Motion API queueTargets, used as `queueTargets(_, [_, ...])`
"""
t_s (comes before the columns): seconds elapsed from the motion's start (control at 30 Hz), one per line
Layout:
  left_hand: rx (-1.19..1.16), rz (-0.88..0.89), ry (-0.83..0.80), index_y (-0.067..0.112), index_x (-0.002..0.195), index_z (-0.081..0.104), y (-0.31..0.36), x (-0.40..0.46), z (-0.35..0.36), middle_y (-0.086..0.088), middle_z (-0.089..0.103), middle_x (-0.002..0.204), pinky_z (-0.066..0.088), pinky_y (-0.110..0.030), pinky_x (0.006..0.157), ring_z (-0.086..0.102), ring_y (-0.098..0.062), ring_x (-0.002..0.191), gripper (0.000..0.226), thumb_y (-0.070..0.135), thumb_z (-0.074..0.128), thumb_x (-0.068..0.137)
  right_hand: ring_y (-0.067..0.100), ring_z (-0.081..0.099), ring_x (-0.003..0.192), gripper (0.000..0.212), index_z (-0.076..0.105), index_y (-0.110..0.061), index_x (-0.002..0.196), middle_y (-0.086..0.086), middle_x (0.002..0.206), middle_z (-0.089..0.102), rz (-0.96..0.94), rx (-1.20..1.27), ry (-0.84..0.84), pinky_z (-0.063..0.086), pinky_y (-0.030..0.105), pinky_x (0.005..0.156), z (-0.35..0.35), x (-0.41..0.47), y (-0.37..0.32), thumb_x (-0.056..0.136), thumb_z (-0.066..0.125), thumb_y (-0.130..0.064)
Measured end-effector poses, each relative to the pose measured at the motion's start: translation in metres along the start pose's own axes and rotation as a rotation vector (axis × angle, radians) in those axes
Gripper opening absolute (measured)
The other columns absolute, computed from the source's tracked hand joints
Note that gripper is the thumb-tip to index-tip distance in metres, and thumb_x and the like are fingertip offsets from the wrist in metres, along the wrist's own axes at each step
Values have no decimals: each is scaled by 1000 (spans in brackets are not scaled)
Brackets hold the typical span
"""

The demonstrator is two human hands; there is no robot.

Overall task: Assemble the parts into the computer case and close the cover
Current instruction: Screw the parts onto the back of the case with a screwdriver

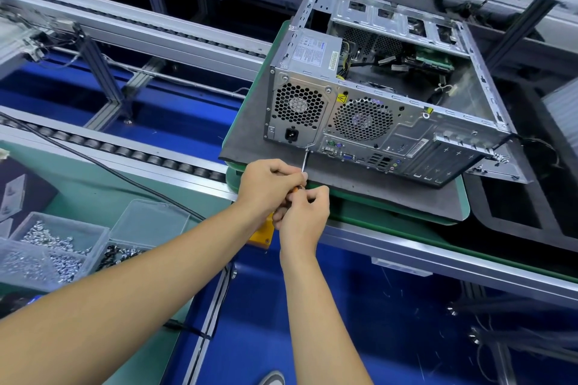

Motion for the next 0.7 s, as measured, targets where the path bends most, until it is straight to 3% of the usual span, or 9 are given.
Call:
queueTargets(0.23, [2,-5,-16,17,76,78,-2,-2,3,-9,76,75,43,-28,46,61,-29,53,8,22,80,83,20,49,40,18,39,-14,83,-1,49,52,16,-7,13,36,31,45,-3,1,4,97,45,-6])
queueTargets(0.3, [-6,-6,-15,17,77,78,-1,-2,4,-9,76,75,44,-30,48,66,-38,60,8,21,80,83,20,49,39,17,39,-13,84,0,51,53,14,-9,17,36,30,44,-3,2,4,97,45,-6])
queueTargets(0.37, [-9,-4,-17,16,78,78,0,-1,5,-8,76,76,47,-31,50,70,-38,68,7,21,81,83,21,49,40,16,39,-12,84,1,53,54,13,-8,19,36,31,44,-3,2,4,98,46,-7])
queueTargets(0.5, [-21,-2,-10,17,78,78,0,-2,4,-11,75,74,48,-36,51,62,-34,58,7,21,81,83,20,49,40,17,40,-11,85,3,54,55,3,-8,14,37,32,45,-3,2,4,99,48,-9])
queueTargets(0.63, [-31,3,-8,17,78,78,0,-1,3,-11,75,75,51,-42,55,63,-47,63,7,21,81,82,19,50,39,17,40,-11,85,1,53,55,2,1,14,37,31,44,-3,2,3,101,48,-10])
queueTargets(0.7, [-38,0,-17,17,78,78,0,-1,4,-12,75,76,52,-45,57,63,-44,62,7,22,81,83,19,50,39,17,40,-11,85,0,53,55,-1,0,14,38,31,44,-3,2,3,100,48,-9])
Point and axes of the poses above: each hand's wrist, its own x-axis towards the middle knuckle, its own z-axis out of the palm, y = z × x, the point moved 8 cm from there along x, towards the middle knuckle
